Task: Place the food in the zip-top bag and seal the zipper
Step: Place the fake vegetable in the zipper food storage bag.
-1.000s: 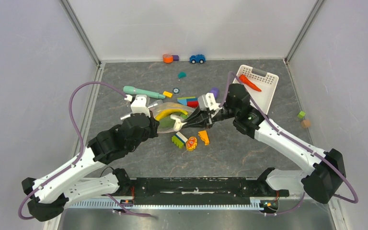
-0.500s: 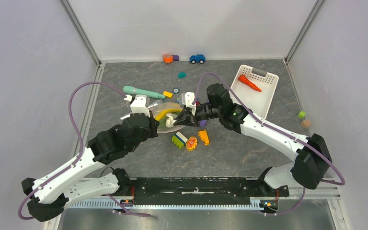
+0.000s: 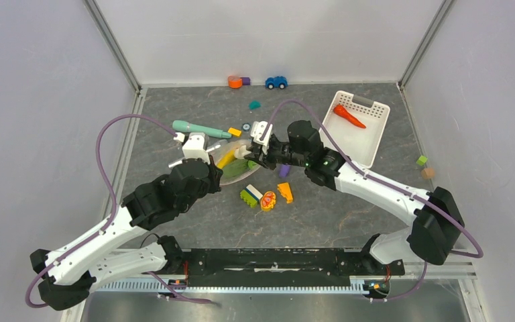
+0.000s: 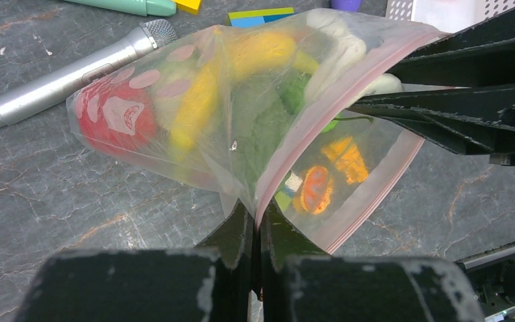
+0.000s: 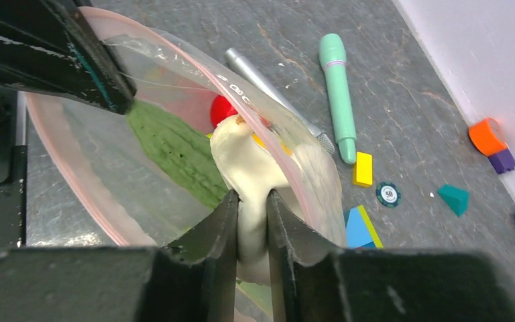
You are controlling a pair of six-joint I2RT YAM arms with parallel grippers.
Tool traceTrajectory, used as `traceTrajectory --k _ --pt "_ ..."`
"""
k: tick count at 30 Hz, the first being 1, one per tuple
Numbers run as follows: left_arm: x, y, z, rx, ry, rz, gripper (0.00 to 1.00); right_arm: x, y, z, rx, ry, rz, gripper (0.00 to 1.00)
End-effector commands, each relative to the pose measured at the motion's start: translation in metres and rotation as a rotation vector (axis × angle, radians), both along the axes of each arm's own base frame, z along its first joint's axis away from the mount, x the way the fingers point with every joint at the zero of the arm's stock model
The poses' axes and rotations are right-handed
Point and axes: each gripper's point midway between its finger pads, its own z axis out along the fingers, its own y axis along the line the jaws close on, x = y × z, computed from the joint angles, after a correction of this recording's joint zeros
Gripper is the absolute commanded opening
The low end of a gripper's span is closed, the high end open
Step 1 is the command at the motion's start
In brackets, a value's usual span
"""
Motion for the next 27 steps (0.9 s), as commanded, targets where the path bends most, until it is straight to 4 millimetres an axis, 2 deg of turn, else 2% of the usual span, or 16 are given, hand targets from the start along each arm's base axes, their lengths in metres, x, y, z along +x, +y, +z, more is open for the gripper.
traceTrajectory --k 1,3,6,8,14,17,23,27 --pt "0.004 -0.002 0.012 -0.022 -0.036 -0.008 0.02 0.011 -0.001 0.023 0.060 -0.073 -0.106 0.26" --pt "0.004 -0.003 0.012 -0.021 -0.034 -0.009 0.02 0.011 0.000 0.020 0.046 -0.085 -0.119 0.29" --pt "0.004 -0.003 0.011 -0.020 -0.034 -0.010 0.02 0.009 0.002 0.018 0.030 -0.088 -0.117 0.51" --pt "0.003 -0.003 0.012 -0.023 -0.034 -0.010 0.02 0.004 0.004 0.019 0.022 -0.084 -0.092 0.61" --pt "0.003 -0.002 0.012 -0.024 -0.036 -0.009 0.02 -0.016 0.004 0.029 0.022 -0.105 0.014 0.77" --pt "0.003 -0.002 0.012 -0.024 -0.036 -0.008 0.02 -0.029 -0.003 0.040 0.030 -0.135 0.061 0.98" --pt "0.004 -0.004 0.011 -0.020 -0.030 -0.014 0.02 -0.043 -0.040 0.080 0.079 -0.288 0.010 0.98" --pt "0.003 -0.005 0.010 -0.020 -0.026 -0.017 0.02 -0.033 -0.071 0.102 0.110 -0.371 -0.145 0.98"
